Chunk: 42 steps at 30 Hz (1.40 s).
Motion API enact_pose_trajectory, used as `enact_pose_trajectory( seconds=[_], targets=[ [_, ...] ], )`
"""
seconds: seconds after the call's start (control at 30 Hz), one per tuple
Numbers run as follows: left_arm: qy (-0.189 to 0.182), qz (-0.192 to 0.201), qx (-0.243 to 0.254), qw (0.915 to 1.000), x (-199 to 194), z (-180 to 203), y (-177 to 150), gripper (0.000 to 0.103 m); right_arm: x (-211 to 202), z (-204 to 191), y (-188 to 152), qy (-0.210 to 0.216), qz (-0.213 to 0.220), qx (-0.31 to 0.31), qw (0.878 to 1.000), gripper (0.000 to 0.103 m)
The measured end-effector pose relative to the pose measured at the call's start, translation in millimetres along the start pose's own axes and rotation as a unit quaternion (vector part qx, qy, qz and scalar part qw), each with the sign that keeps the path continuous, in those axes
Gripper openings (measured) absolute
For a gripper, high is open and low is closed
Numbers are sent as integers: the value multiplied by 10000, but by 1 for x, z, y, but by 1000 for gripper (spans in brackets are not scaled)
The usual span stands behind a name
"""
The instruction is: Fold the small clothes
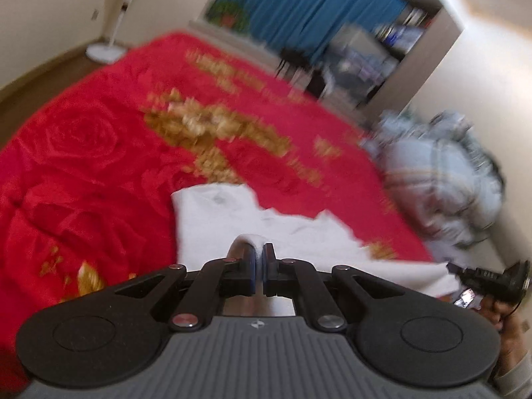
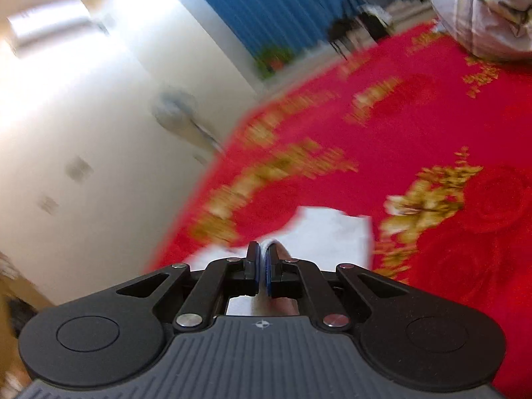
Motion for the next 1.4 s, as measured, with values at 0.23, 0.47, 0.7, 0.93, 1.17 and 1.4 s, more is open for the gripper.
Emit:
enact_pose_trajectory(
  seconds=[0.23,0.47,0.7,0.93,1.17,1.4],
  targets=[
    [574,-782,435,9943,118,-49,21,4,138,39,29,-1107,-742,-643,9890,3],
    [711,-1053,359,9912,143,-62,12,9,181,74,2,-1468,-1089,-500,9819,4],
    [938,-809,129,9922,121,-81,16,31,168,75,15,-1515,-847,-465,9837,15],
    [855,-953,155,9917,100,-95,6,54,129,86,30,-1526,-415,-531,9860,17],
    [681,-1435,1311,9786,115,-63,-17,62,135,72,-12,-1153,-1442,-1435,9723,23],
    [845,-1610,1731,9680,129,-57,-22,62,150,63,-30,-1232,-1850,-1879,9567,23]
  ],
)
Point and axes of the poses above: each gripper's, at about its wrist camera, not at the fingertips, and x roughly the way its jaws point, z to its right, y to its top, the point moved 6 cm from there along x, roughly the way its jaws point, and after that the axes turned 8 degrees about x, right-handed, at the moved point
